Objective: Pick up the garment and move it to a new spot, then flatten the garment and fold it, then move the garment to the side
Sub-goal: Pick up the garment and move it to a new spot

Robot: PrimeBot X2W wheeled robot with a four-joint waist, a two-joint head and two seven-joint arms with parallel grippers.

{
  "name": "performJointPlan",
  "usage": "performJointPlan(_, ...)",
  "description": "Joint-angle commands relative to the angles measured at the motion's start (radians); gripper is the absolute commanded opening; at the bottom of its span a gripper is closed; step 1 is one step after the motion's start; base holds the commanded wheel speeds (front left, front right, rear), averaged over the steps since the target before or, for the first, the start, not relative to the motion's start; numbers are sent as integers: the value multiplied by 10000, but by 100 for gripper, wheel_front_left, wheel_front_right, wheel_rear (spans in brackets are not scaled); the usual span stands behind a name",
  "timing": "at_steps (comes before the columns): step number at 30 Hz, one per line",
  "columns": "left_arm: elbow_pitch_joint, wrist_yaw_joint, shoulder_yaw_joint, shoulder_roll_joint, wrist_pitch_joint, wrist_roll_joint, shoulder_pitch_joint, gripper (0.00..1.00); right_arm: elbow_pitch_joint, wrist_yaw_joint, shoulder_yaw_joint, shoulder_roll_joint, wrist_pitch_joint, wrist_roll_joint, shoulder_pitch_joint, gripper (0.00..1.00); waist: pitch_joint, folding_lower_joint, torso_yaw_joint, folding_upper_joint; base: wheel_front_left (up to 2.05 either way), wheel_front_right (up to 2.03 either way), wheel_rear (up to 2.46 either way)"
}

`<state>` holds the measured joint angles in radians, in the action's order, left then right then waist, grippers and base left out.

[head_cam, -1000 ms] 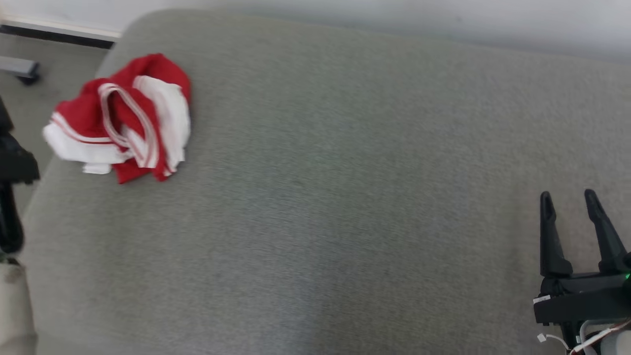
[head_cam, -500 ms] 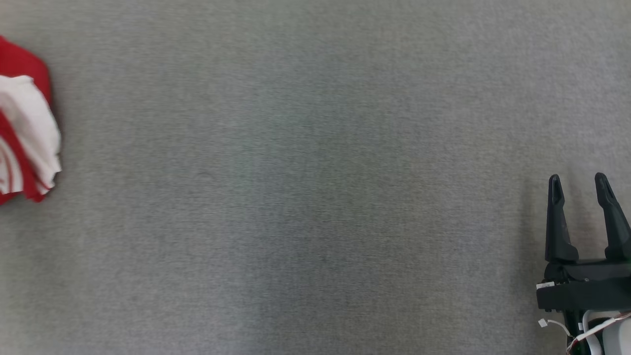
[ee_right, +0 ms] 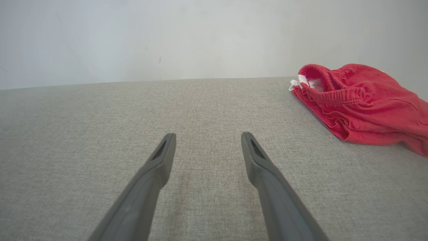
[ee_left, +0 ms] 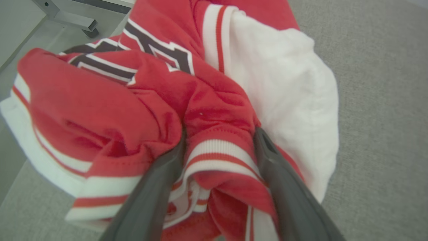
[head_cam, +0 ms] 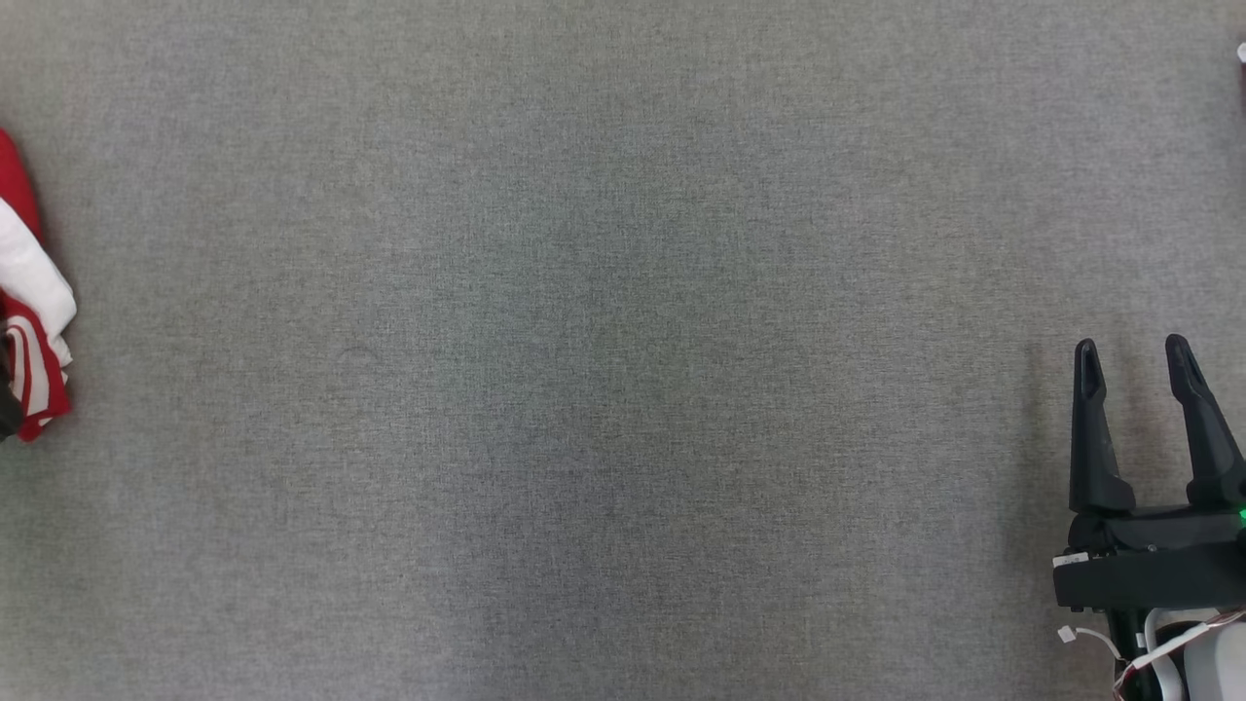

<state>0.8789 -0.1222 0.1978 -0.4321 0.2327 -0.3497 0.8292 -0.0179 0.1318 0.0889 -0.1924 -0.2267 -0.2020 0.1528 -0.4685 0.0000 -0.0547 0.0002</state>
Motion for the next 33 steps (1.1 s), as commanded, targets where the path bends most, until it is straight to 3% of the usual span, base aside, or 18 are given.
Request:
performJointPlan(1, 206, 47, -49, 115, 178, -33, -321, 70, -46, -25, -26, -13, -40, -85, 42, 100, 69, 0, 42, -2, 0, 0, 0)
performJointPlan(2, 218, 59, -77, 124, 159, -20, -343, 44, -58, -25, -35, 19, -37, -65, 30, 100, 110, 0, 55, -2, 0, 0, 0)
performJointPlan(3, 192, 57, -125, 115, 71, 34, -365, 0, -77, -25, -40, 47, -28, -39, 14, 100, 161, 0, 62, -2, 0, 0, 0)
performJointPlan(11, -1041, 248, -496, 46, -2046, 535, 51, 0, -452, -26, -133, 186, -129, -178, -158, 100, 1169, 0, 44, -2, 0, 0, 0)
performJointPlan(17, -2622, 96, -1126, 211, -2570, 767, 656, 0, -859, -26, -244, 426, -233, -282, -289, 100, 1967, 0, 199, -2, 0, 0, 0)
performJointPlan(23, -4306, 11, -1877, 503, -2215, 876, 1238, 0, -1155, -26, -295, 641, -324, -367, -339, 100, 2488, 0, 695, -2, 0, 0, 0)
performJointPlan(33, -6612, -71, -3607, 1584, -968, 398, 2906, 0, -1435, -26, -218, 1026, -388, -547, -392, 100, 2838, 0, 2361, -2, 0, 0, 0)
